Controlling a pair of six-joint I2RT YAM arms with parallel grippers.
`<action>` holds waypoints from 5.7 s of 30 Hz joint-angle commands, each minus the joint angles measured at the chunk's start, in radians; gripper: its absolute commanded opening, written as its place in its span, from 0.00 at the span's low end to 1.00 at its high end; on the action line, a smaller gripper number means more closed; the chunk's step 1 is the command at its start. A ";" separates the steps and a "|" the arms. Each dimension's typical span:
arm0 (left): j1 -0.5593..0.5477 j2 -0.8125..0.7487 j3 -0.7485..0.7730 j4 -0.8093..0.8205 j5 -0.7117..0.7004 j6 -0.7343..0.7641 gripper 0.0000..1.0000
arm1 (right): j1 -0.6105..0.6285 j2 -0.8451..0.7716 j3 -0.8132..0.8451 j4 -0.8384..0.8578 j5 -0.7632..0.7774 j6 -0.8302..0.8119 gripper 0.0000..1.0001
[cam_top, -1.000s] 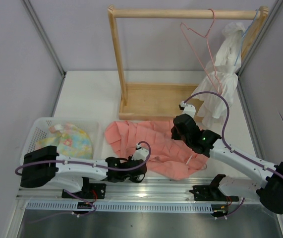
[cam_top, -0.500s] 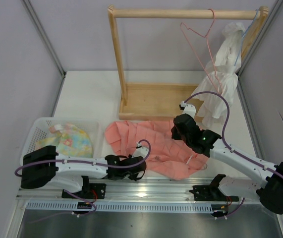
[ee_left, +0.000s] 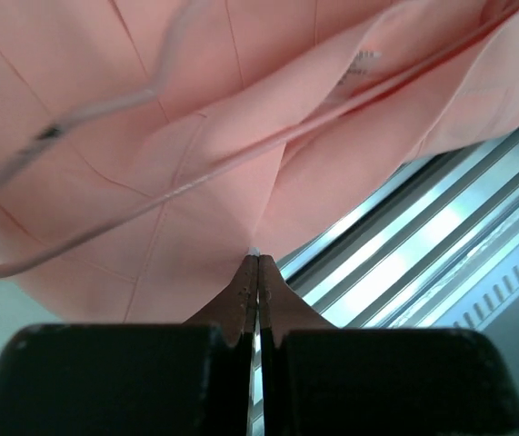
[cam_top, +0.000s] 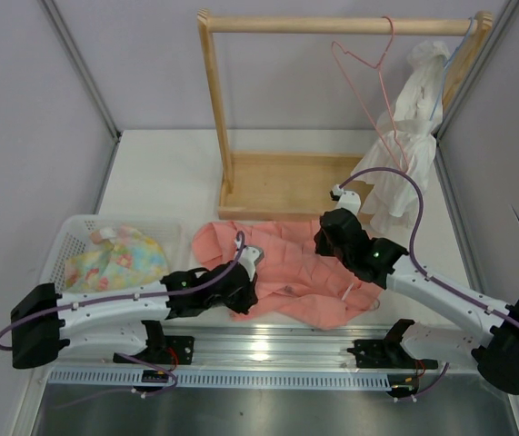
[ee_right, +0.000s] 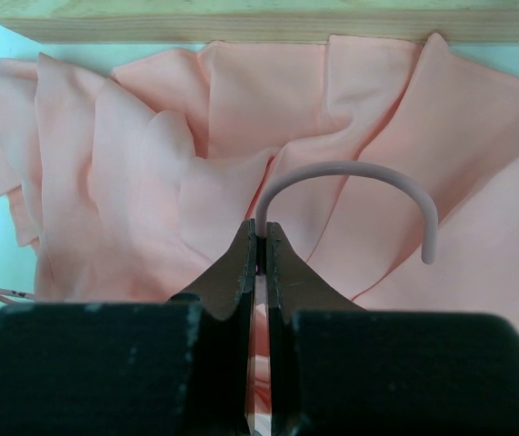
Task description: Place the skirt on the hanger
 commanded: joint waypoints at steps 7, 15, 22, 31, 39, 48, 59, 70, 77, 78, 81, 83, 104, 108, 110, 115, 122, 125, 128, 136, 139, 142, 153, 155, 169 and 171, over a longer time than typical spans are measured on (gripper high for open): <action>0.182 -0.075 -0.015 0.025 0.016 -0.075 0.00 | 0.010 -0.028 0.027 0.003 0.006 -0.020 0.00; 0.305 -0.056 -0.021 0.062 0.027 -0.110 0.00 | 0.019 -0.040 0.042 -0.023 0.028 -0.017 0.00; 0.354 -0.079 -0.019 0.072 0.030 -0.124 0.00 | 0.018 -0.042 0.045 -0.047 0.046 0.002 0.00; 0.357 -0.170 -0.050 0.046 0.007 -0.156 0.00 | -0.019 -0.014 0.091 -0.083 0.072 0.033 0.00; 0.357 -0.277 -0.085 0.004 -0.013 -0.178 0.00 | -0.020 0.009 0.116 -0.072 0.075 0.033 0.00; 0.357 -0.266 -0.065 -0.018 -0.035 -0.188 0.00 | -0.043 0.006 0.139 -0.092 0.089 0.039 0.00; 0.380 -0.257 -0.053 -0.020 -0.069 -0.193 0.00 | -0.062 -0.025 0.107 -0.078 0.042 0.023 0.00; 0.433 -0.219 -0.009 0.022 -0.076 -0.152 0.00 | -0.056 -0.013 0.085 -0.092 -0.005 0.003 0.00; 0.434 -0.246 0.030 0.007 -0.099 -0.130 0.00 | -0.057 -0.007 0.082 -0.109 0.015 0.017 0.00; 0.433 -0.251 0.031 -0.001 -0.101 -0.127 0.00 | -0.060 -0.005 0.082 -0.106 0.015 0.017 0.00; 0.434 -0.262 0.031 -0.026 -0.108 -0.122 0.00 | -0.059 -0.004 0.084 -0.099 0.014 0.017 0.00; 0.434 -0.271 0.024 -0.026 -0.111 -0.119 0.00 | -0.057 -0.002 0.081 -0.089 0.005 0.013 0.00; 0.305 -0.357 0.008 0.036 0.002 0.048 0.00 | -0.051 0.058 0.094 -0.072 -0.011 0.010 0.00; 0.203 -0.406 0.007 0.011 -0.071 0.088 0.19 | -0.053 0.076 0.110 -0.072 -0.011 0.008 0.00; 0.155 -0.388 0.022 0.014 -0.062 0.121 0.24 | -0.051 0.079 0.116 -0.070 -0.011 0.010 0.00; 0.014 -0.248 0.072 -0.032 -0.090 0.163 0.31 | -0.051 0.093 0.125 -0.073 -0.011 0.005 0.00; -0.083 -0.113 0.100 -0.087 -0.092 0.164 0.30 | -0.051 0.093 0.125 -0.073 -0.009 0.011 0.00; -0.107 -0.073 0.099 -0.090 -0.056 0.164 0.28 | -0.051 0.092 0.123 -0.073 -0.006 0.013 0.00; -0.118 -0.021 0.099 -0.111 -0.062 0.158 0.26 | -0.051 0.092 0.122 -0.075 -0.006 0.011 0.00; -0.120 0.071 0.099 -0.121 -0.116 0.137 0.39 | -0.050 0.087 0.120 -0.075 -0.008 0.013 0.00; -0.120 0.083 0.102 -0.130 -0.157 0.134 0.41 | -0.048 0.087 0.120 -0.076 -0.006 0.013 0.00; -0.121 0.076 0.105 -0.133 -0.197 0.129 0.43 | -0.050 0.082 0.116 -0.076 -0.008 0.014 0.00; -0.115 0.120 0.096 -0.112 -0.210 0.129 0.40 | -0.050 0.076 0.114 -0.072 -0.006 0.014 0.00; -0.110 0.123 0.091 -0.109 -0.223 0.126 0.39 | -0.050 0.075 0.111 -0.070 -0.009 0.014 0.00; -0.100 0.195 0.080 -0.061 -0.225 0.138 0.32 | -0.047 0.062 0.108 -0.073 -0.006 0.013 0.00; -0.100 0.198 0.077 -0.061 -0.228 0.140 0.29 | -0.048 0.062 0.108 -0.073 -0.008 0.013 0.00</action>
